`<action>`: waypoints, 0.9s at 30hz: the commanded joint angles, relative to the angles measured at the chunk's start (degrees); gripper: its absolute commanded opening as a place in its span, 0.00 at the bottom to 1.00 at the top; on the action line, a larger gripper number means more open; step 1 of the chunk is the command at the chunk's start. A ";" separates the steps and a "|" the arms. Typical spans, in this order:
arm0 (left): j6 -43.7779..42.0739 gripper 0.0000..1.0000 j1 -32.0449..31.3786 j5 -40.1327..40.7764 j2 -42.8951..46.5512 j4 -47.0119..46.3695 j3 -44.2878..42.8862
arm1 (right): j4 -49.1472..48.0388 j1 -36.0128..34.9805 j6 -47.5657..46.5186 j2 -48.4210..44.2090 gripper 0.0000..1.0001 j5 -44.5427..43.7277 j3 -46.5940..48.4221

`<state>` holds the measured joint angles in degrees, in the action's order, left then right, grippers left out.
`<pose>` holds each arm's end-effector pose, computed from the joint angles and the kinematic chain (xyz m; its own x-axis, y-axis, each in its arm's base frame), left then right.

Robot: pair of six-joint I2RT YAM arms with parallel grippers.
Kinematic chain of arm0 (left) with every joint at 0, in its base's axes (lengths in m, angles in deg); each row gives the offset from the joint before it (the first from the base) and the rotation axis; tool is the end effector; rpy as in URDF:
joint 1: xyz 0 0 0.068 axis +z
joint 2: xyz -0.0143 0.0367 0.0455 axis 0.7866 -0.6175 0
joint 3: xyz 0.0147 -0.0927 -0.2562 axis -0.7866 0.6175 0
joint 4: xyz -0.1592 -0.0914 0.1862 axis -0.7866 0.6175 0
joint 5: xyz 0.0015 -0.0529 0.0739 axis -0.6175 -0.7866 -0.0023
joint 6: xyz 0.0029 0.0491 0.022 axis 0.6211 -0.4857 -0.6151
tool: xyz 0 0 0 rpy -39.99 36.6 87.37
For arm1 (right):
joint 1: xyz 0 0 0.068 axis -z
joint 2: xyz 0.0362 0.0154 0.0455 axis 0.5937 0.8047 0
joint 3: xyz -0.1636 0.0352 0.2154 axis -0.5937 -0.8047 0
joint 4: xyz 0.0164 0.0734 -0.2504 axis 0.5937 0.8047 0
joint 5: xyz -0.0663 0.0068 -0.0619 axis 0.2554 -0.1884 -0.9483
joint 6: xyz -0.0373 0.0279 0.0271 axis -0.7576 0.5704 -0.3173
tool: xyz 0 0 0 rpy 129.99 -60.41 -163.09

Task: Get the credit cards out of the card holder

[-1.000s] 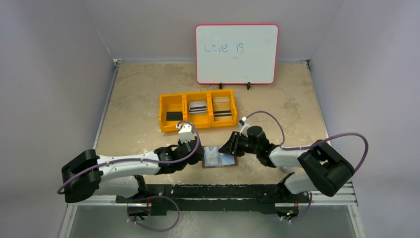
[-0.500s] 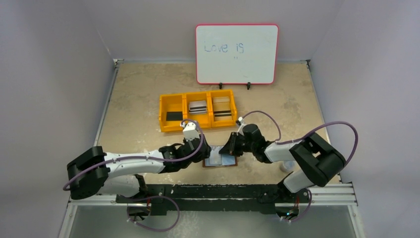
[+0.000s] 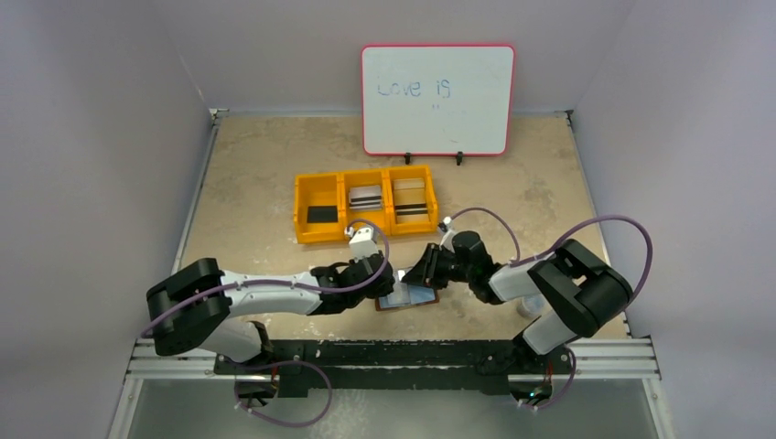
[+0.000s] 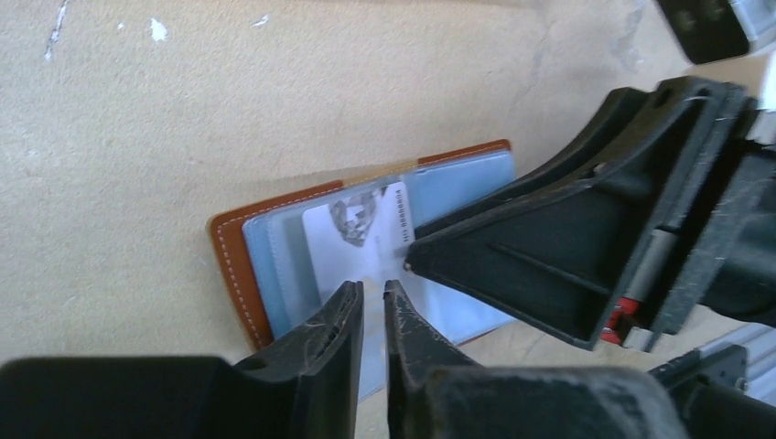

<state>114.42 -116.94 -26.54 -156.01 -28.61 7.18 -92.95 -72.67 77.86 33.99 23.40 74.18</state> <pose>0.1263 -0.2354 0.1702 -0.7492 -0.3309 -0.5737 0.0221 0.8533 -0.5210 0.1900 0.1571 0.1159 -0.8968 0.2655 -0.3538 -0.1688 0.5340 0.8285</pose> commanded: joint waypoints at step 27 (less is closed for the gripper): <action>7.04 0.00 -1.47 0.72 -6.83 3.27 3.93 | -16.36 1.33 5.77 12.63 0.22 10.32 -6.43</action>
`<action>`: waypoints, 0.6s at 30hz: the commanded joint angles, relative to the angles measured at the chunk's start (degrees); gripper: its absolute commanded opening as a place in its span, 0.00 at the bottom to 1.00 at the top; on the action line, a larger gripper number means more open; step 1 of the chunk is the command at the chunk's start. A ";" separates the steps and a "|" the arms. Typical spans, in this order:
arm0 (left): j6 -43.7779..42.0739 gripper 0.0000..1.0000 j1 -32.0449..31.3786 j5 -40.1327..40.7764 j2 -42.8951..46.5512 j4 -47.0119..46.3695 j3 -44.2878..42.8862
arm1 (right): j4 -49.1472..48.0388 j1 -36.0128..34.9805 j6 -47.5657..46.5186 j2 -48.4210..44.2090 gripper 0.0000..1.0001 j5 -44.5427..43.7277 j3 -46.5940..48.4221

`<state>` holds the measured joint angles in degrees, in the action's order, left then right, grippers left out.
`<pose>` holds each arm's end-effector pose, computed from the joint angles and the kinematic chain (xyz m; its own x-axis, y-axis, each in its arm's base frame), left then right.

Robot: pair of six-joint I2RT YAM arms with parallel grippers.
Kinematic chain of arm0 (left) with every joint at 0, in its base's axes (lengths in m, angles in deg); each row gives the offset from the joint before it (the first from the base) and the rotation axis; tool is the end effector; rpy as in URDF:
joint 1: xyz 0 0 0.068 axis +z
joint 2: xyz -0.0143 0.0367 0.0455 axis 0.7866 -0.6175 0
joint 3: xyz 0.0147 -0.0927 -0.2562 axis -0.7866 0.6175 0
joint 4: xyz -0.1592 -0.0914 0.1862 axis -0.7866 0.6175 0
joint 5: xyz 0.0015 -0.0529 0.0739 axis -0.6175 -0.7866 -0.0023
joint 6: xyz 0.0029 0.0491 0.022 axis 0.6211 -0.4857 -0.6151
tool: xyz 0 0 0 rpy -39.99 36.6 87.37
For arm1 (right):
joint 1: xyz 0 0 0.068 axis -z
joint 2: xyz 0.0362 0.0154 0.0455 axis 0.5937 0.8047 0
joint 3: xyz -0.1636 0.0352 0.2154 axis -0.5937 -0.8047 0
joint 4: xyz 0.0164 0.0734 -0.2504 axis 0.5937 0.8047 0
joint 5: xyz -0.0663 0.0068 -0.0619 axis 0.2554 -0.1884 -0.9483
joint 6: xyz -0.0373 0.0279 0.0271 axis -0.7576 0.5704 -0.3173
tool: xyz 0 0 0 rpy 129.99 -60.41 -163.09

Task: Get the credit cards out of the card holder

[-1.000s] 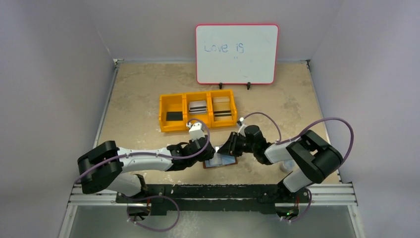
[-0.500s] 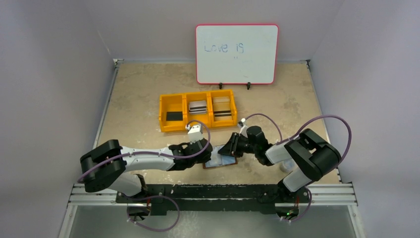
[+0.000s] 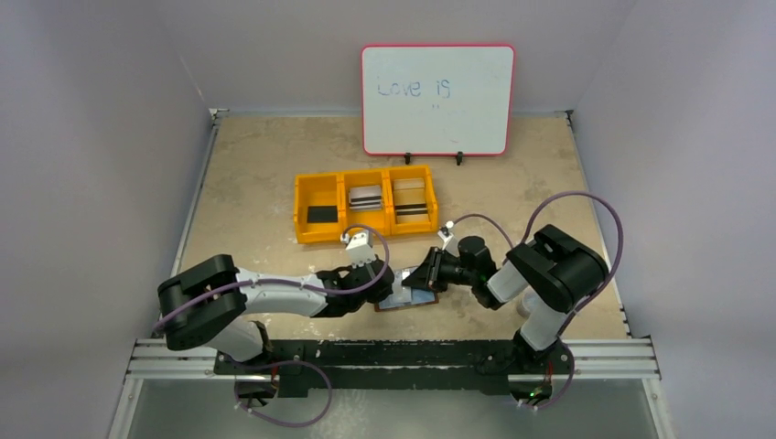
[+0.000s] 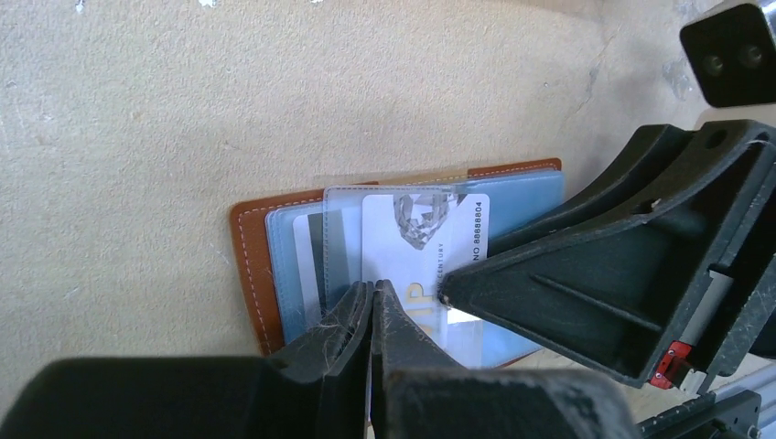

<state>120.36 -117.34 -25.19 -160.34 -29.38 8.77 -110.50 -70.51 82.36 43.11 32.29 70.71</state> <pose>0.1246 -0.2343 0.1451 -0.7554 -0.3774 -0.5356 -0.0750 0.8619 -0.5016 0.1882 0.1507 0.0977 -0.9263 0.2432 -0.2878 -0.1725 0.4055 0.8977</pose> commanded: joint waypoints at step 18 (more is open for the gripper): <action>0.87 0.00 -2.29 3.35 -0.28 10.02 2.78 | 15.36 0.42 -1.68 -7.66 0.01 -5.43 -2.59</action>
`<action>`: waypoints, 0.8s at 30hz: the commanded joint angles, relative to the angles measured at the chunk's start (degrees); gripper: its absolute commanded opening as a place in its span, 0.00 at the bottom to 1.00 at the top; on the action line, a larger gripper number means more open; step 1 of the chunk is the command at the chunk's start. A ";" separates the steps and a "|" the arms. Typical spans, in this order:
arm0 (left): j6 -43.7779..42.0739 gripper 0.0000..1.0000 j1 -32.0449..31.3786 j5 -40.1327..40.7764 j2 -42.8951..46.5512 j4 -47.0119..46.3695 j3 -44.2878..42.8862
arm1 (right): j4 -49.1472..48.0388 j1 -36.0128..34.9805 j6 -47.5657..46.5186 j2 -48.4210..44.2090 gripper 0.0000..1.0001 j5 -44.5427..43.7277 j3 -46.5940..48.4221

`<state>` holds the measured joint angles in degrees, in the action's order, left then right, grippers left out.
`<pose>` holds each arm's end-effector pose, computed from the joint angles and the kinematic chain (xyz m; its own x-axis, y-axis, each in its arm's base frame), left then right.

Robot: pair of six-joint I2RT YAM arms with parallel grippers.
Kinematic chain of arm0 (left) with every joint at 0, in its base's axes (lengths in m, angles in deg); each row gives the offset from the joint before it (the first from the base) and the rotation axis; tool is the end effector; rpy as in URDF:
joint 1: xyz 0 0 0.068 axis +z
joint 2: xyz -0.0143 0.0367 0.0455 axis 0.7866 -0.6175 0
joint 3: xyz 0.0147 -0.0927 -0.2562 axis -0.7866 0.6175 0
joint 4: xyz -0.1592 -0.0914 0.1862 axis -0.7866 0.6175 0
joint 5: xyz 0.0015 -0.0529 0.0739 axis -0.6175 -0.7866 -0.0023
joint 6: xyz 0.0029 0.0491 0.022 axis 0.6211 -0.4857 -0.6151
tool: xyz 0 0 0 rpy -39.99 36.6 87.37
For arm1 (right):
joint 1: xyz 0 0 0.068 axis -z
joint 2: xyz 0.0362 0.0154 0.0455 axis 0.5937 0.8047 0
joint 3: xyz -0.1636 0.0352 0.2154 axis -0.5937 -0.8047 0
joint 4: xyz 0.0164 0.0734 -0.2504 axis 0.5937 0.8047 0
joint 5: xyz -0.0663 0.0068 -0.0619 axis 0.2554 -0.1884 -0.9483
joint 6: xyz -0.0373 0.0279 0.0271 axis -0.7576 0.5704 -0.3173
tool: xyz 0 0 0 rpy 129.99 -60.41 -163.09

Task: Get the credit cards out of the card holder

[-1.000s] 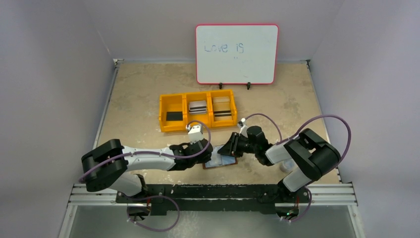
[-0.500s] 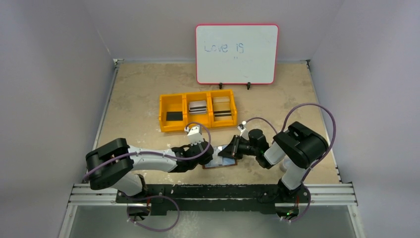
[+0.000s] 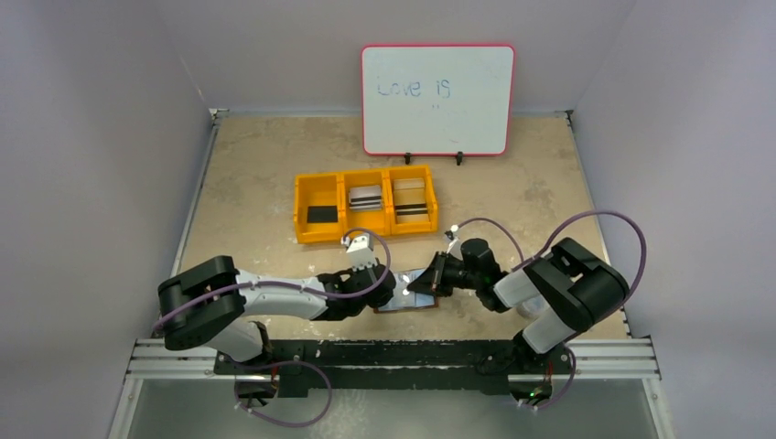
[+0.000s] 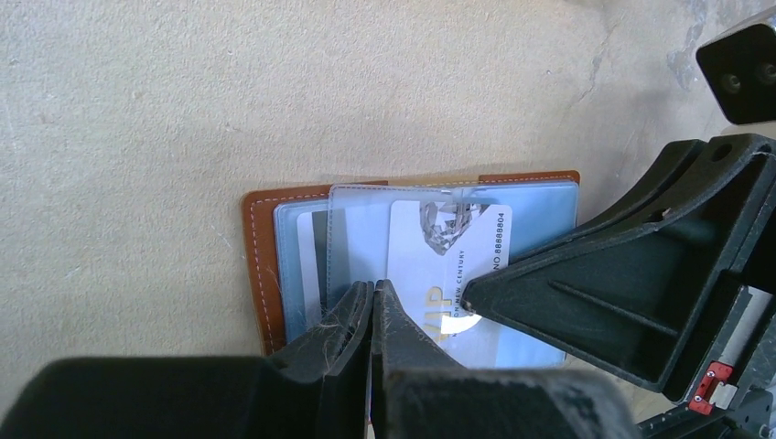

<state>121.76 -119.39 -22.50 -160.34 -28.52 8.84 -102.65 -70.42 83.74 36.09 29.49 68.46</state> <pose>0.1167 -0.2362 0.1443 -0.7413 -0.3784 -0.5544 -0.0752 0.8676 -0.4916 0.1773 0.1410 0.1029 -0.9264 0.2834 -0.2481 -0.1011 0.4476 0.8885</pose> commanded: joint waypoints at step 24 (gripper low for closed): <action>-3.99 0.10 -0.32 5.72 8.25 8.92 0.43 | 48.07 0.95 -22.42 -53.31 0.00 -30.85 10.46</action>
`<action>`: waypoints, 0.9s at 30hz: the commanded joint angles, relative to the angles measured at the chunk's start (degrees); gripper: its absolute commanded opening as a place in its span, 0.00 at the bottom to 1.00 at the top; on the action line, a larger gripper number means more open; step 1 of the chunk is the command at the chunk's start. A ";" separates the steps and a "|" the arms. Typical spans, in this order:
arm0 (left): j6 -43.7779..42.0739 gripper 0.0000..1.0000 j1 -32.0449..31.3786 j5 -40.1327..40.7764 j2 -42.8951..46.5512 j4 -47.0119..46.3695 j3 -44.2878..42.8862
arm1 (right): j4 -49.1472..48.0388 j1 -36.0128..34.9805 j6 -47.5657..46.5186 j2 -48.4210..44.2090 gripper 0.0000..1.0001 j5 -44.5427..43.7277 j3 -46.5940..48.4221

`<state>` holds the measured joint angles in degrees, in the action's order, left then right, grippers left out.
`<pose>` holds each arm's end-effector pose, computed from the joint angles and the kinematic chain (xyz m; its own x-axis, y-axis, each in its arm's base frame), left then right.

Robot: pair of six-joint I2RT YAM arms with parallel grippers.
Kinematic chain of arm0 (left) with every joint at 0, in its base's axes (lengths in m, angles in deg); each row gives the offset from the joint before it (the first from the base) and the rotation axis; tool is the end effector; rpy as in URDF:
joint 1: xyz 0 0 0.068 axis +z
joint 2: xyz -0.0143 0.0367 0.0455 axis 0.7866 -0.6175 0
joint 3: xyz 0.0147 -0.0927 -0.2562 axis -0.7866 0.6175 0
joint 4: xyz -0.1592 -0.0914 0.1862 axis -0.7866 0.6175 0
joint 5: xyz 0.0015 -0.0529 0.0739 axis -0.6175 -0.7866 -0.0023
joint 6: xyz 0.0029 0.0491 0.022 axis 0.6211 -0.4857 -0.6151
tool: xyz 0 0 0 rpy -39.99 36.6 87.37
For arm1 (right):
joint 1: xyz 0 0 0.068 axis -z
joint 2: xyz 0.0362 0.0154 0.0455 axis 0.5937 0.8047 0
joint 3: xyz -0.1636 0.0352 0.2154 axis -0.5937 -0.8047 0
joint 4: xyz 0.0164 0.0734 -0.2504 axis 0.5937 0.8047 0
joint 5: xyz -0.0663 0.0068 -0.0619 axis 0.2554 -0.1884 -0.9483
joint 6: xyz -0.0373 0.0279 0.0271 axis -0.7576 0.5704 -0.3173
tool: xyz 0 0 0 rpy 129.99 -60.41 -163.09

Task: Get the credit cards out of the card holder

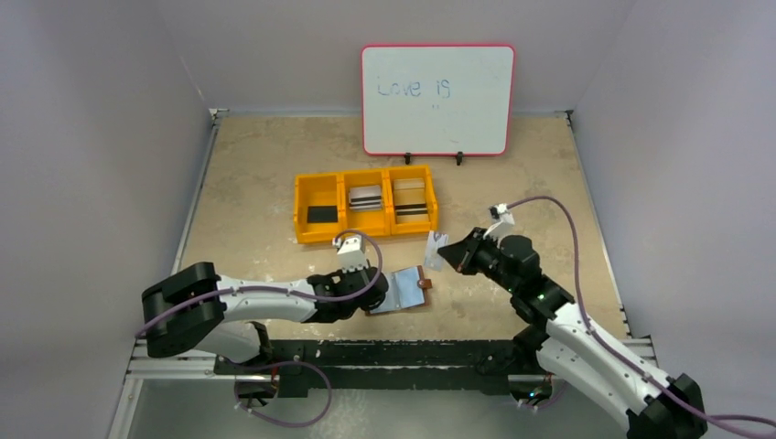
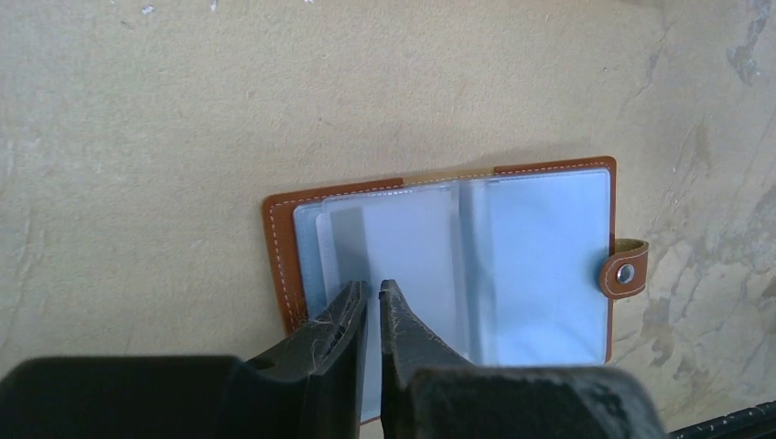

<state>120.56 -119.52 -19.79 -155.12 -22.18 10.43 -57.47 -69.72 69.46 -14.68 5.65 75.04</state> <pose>0.1103 -0.2182 0.1516 -0.7236 -0.3463 -0.5970 -0.0761 0.8998 -0.4296 0.1434 0.0988 0.2246 -0.5994 0.4637 -0.6524 -0.2899 0.6340 0.7170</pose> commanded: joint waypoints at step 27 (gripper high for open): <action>17.84 0.70 -0.08 26.42 27.56 43.56 -1.37 | -12.94 -7.32 -74.26 44.21 0.00 3.09 39.32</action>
<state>132.27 -119.50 3.09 -129.70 14.23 7.61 -72.09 -73.72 7.78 22.61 11.44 105.42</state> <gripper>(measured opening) 0.682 0.007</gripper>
